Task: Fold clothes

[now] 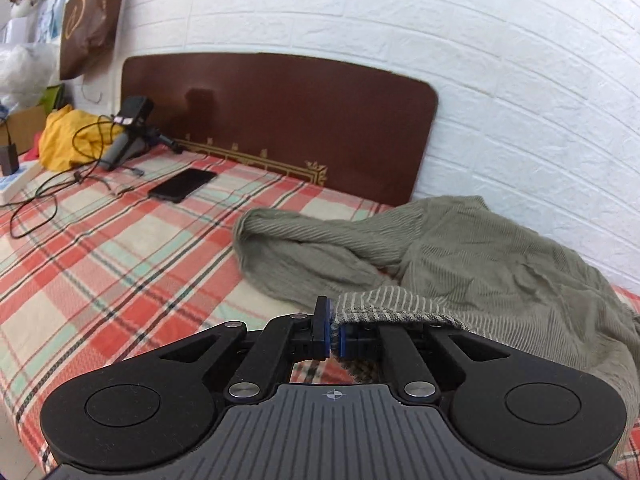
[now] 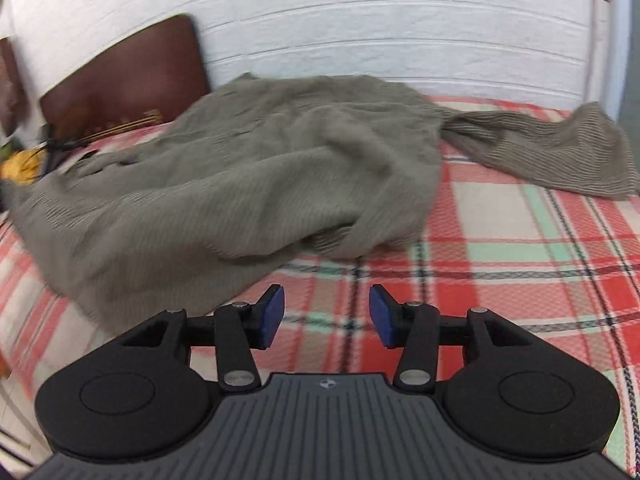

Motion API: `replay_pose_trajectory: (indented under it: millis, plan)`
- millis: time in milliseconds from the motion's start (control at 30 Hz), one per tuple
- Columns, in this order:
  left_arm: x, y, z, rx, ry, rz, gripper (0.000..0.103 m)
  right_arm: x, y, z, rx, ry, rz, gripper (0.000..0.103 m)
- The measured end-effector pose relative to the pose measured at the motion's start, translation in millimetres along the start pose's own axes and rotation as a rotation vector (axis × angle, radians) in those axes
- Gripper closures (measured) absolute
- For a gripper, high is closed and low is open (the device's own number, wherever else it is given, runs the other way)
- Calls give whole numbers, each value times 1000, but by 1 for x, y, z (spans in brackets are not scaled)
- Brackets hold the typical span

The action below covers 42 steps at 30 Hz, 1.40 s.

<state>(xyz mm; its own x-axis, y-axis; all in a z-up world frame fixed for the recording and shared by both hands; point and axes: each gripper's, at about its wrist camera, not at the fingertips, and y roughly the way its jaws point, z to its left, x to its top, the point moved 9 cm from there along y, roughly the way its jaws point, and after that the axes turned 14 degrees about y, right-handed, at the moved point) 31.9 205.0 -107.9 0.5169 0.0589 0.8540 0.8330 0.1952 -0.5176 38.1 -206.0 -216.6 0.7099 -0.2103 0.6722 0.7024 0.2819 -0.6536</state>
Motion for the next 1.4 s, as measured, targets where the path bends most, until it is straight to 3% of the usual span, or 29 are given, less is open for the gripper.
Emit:
replay_pose_trajectory:
  millis: [233, 267, 300, 333, 700, 833, 933, 1033, 1067, 1133, 1167, 1200, 1400]
  plan:
    - [-18, -1, 12, 14, -20, 47, 101, 16, 51, -18, -2, 104, 2, 52]
    - [-19, -2, 13, 16, -19, 48, 101, 17, 58, -17, 7, 104, 8, 67]
    - [-18, -4, 14, 18, -15, 47, 101, 17, 59, -17, 15, 103, 22, 96]
    - [-17, -5, 16, 20, -11, 45, 101, 17, 58, -17, 22, 103, 37, 101]
    - [13, -22, 13, -3, -18, -31, 99, 106, -67, -22, 284, 224, -158, 101]
    - [11, -21, 6, -1, 23, -28, 90, 109, -50, -40, 171, 216, -170, 101]
    - [-3, -11, 0, -2, 59, 19, 74, 76, -12, -54, 71, 207, -60, 97]
    - [-22, 0, -3, -10, 86, 82, 73, 41, 17, -68, -16, 217, 42, 92]
    - [-27, 1, -4, -14, 93, 94, 70, 35, 16, -63, -7, 217, 51, 90]
    - [-34, 1, -6, -24, 111, 107, 65, 25, 13, -52, 19, 208, 65, 75]
    - [-35, 1, -7, -22, 125, 106, 64, 19, 11, -46, 32, 204, 73, 56]
    - [-36, 1, -7, -18, 140, 103, 64, 14, 9, -40, 45, 200, 80, 49]
    - [-18, -3, -8, -31, 108, 68, 64, -18, -2, -5, 125, 175, 123, 46]
